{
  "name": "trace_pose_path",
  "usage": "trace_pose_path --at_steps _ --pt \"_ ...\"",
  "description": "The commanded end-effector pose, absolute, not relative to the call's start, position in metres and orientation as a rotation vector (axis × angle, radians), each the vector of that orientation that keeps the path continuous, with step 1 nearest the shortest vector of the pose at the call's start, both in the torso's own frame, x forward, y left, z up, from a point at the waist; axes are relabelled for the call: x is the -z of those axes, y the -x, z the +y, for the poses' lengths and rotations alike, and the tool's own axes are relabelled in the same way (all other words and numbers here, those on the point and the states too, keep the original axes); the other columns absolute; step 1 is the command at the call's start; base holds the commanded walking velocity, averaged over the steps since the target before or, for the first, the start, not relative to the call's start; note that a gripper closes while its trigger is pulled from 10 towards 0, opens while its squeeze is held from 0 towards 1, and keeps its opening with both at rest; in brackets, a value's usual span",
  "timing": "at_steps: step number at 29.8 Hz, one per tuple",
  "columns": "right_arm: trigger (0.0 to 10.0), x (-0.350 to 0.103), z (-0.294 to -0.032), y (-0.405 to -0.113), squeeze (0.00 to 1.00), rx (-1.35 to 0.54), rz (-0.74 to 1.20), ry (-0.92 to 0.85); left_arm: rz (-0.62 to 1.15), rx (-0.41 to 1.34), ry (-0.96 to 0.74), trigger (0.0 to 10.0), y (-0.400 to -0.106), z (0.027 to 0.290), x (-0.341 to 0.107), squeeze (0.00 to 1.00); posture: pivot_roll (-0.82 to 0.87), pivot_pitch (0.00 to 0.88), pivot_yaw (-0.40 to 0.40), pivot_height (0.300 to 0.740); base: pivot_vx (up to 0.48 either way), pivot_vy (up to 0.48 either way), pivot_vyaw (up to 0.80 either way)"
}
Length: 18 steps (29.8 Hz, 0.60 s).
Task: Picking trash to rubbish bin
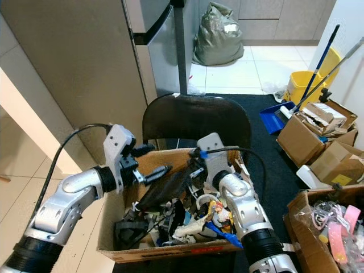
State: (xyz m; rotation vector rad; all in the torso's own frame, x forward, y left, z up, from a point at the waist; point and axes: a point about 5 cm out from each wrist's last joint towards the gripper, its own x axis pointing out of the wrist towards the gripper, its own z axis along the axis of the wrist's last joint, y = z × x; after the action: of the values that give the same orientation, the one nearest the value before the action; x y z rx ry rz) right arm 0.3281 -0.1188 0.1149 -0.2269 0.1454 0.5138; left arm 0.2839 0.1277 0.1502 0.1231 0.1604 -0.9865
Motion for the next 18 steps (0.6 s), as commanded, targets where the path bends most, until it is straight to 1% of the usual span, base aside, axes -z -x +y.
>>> trace_pose_path --at_steps 1,6,11,12,13,14,15,18 --pt "10.0 -0.113 -0.12 -0.328 0.0 -0.481 0.162 0.243 0.24 1.014 -0.12 10.0 -0.277 0.13 -0.141 0.0 0.02 0.07 0.088 0.74 0.0 0.0 0.0" --pt "10.0 -0.113 -0.125 -0.332 0.0 -0.419 0.177 0.243 0.254 1.029 -0.102 10.0 -0.275 0.129 -0.143 0.0 0.03 0.067 0.087 0.74 0.0 0.0 0.0" --pt "10.0 -0.111 -0.128 -0.331 0.01 -0.422 0.198 0.246 0.28 1.044 -0.099 10.0 -0.273 0.129 -0.144 0.0 0.03 0.067 0.087 0.74 0.0 0.0 0.0" --pt "10.0 -0.11 -0.13 -0.331 0.6 -0.425 0.211 0.242 0.3 1.051 -0.103 10.0 -0.271 0.131 -0.144 0.0 0.03 0.061 0.086 0.74 0.0 0.0 0.0" --pt "10.0 -0.11 -0.13 -0.331 0.6 -0.425 0.211 0.242 0.3 1.051 -0.103 10.0 -0.271 0.131 -0.144 0.0 0.03 0.061 0.086 0.74 0.0 0.0 0.0" --pt "10.0 -0.109 -0.13 -0.331 0.82 -0.422 0.215 0.241 0.308 1.052 -0.107 10.0 -0.271 0.131 -0.143 0.0 0.03 0.061 0.086 0.74 0.0 0.0 0.0" --pt "10.0 -0.109 -0.131 -0.331 1.0 -0.415 0.223 0.223 0.312 1.043 -0.119 10.0 -0.271 0.133 -0.143 0.0 0.03 0.061 0.085 0.74 0.0 0.0 0.0" --pt "10.0 -0.108 -0.132 -0.331 1.0 -0.407 0.229 0.208 0.318 1.036 -0.118 10.0 -0.271 0.134 -0.143 0.0 0.03 0.061 0.085 0.74 0.0 0.0 0.0"
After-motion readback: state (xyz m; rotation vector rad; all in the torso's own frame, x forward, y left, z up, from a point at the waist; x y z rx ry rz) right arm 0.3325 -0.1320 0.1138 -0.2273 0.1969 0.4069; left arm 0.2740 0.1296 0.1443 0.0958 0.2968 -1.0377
